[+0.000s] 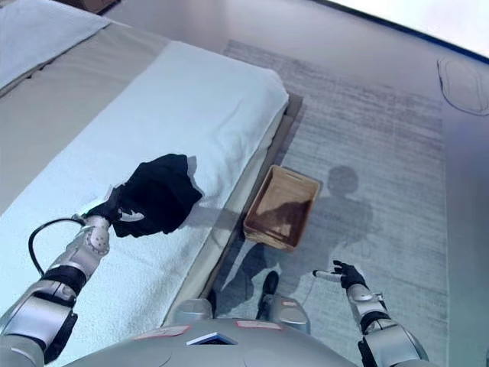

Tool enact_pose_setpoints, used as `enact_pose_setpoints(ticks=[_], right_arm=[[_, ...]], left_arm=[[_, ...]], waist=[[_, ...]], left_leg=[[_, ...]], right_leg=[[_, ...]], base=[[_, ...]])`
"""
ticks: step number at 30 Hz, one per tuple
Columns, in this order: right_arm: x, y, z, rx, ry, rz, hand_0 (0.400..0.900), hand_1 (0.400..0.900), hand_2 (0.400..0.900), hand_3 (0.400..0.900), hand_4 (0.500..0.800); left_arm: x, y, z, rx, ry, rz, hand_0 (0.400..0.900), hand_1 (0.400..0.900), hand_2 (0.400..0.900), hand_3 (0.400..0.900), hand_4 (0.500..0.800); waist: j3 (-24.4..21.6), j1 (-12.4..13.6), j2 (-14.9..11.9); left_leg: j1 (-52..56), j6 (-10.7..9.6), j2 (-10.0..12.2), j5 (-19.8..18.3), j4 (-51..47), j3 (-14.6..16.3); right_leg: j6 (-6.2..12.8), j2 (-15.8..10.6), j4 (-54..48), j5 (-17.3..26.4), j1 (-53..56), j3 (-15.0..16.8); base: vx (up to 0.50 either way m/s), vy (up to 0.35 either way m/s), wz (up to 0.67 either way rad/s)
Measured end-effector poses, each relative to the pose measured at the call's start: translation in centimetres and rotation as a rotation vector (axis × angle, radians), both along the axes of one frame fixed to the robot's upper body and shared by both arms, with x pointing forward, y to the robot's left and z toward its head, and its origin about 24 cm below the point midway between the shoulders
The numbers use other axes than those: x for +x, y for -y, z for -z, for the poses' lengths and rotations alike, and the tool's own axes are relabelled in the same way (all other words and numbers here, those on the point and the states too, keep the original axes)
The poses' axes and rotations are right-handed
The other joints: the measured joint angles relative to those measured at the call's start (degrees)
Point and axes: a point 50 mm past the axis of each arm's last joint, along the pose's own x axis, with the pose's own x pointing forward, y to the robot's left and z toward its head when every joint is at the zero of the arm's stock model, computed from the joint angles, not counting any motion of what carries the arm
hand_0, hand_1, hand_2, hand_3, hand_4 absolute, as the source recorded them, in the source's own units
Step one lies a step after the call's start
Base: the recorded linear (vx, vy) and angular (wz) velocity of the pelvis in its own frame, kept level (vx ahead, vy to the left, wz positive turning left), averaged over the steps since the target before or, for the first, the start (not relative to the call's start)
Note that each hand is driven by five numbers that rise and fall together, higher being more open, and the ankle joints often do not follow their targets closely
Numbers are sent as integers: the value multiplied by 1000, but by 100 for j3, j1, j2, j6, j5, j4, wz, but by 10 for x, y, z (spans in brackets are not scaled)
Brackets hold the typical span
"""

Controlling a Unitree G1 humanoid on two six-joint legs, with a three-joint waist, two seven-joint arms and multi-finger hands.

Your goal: Put the clothes on the bed into the basket.

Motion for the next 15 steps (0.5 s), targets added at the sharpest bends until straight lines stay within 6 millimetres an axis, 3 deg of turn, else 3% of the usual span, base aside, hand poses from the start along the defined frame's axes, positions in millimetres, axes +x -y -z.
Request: enact_pose_setpoints(ticks=[3, 5, 8, 12, 15], right_arm=[[-2, 11, -2, -1, 0, 95, 900, 900, 900, 900, 800], [3, 26, -9, -31, 10, 148, 900, 900, 900, 900, 800], [-10, 60, -21, -66, 26, 268, 900, 900, 900, 900, 800], [-55, 106, -38, -162, -26, 441, 900, 900, 900, 900, 800], [-88, 111, -37, -179, -96, 503, 900, 900, 900, 900, 800]], left_arm=[[19, -2, -19, 29, 44, 7, 900, 900, 900, 900, 800], [36, -6, -36, 87, 53, 13, 900, 900, 900, 900, 800], [53, -14, -61, 126, 88, -5, 900, 900, 900, 900, 800], [61, -27, -84, 158, 111, -45, 900, 900, 900, 900, 800], [61, -35, -91, 172, 102, -69, 900, 900, 900, 900, 800]], waist=[[88, -92, -117], [184, -140, -181], [326, -349, -292], [535, -559, -453], [629, -659, -609]], left_leg=[[-308, 4, -23, 22, 32, 42], [-596, 22, -58, 35, 95, -7], [-899, 21, -78, 33, 134, 3], [-1087, 25, -63, 36, 101, 101], [-1139, 20, -43, 33, 5, 192]], right_leg=[[-23, -17, 2, 85, -303, 22], [3, -62, 4, 129, -538, -3], [6, -77, 6, 210, -845, 31], [-10, -40, 8, 323, -1106, 148], [3, 3, 8, 352, -1243, 263]], base=[[-23, 71, -5], [-1, 68, -10], [23, 71, -13], [30, 77, -18], [62, 63, -18]])
